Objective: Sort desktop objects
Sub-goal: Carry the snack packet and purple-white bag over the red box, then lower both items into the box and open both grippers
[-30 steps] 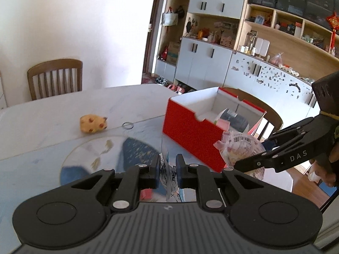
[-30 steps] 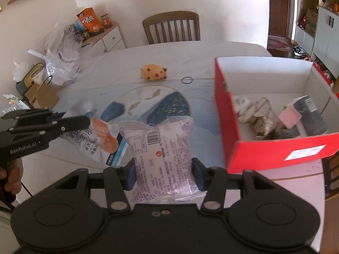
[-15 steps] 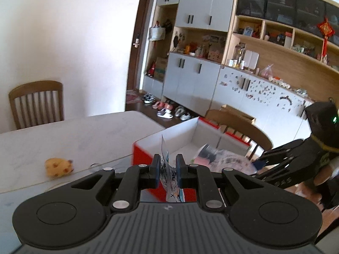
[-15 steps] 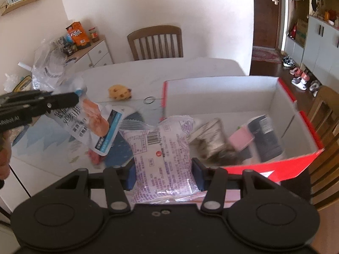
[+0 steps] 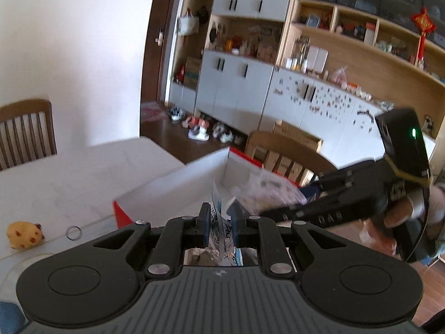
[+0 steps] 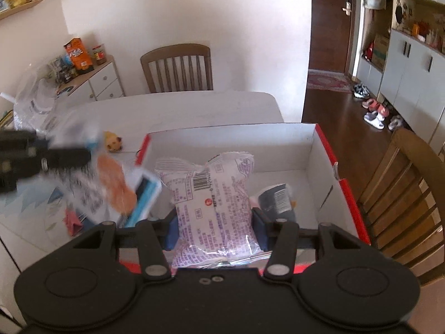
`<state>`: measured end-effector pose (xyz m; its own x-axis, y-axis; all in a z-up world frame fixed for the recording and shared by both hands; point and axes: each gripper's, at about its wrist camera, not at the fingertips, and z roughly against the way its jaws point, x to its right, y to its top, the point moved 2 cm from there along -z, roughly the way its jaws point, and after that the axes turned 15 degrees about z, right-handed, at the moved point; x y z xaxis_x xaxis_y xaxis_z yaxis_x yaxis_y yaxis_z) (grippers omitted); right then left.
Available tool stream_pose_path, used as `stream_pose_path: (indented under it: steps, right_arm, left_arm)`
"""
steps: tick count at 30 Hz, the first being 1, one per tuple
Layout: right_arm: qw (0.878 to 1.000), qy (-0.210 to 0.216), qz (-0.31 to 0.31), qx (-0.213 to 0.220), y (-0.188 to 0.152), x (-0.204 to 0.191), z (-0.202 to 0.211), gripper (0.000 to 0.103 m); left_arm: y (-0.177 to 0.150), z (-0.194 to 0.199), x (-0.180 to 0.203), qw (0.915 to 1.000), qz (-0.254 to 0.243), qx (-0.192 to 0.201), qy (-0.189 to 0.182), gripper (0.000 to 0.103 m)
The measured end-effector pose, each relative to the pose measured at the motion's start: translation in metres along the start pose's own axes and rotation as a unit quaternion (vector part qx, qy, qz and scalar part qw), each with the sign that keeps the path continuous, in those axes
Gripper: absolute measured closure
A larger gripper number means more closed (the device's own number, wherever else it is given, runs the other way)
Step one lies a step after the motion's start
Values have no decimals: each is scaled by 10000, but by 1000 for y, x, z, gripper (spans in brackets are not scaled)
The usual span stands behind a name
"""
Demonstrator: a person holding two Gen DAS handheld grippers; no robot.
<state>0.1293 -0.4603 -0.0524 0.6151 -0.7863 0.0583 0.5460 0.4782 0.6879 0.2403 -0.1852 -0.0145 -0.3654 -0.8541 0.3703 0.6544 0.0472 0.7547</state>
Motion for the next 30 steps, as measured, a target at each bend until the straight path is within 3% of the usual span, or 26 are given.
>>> stream_pose_path:
  steps: [6, 12, 19, 30]
  right_arm:
    - [9992, -109, 359, -120, 6, 14, -34, 52]
    - [9980, 125, 525, -336, 13, 15, -71, 52]
    - [9950, 376, 683, -624, 14, 7, -99, 52]
    - [9909, 391, 876, -949, 12, 9, -119, 51]
  left_arm:
    - [-9, -38, 15, 9986, -312, -347, 230, 90]
    - [-19, -61, 17, 9959, -502, -579, 488, 89]
    - [-28, -76, 5, 9928, -403, -824, 765, 89]
    - [-38, -84, 2, 9893, -416, -1075, 889, 89]
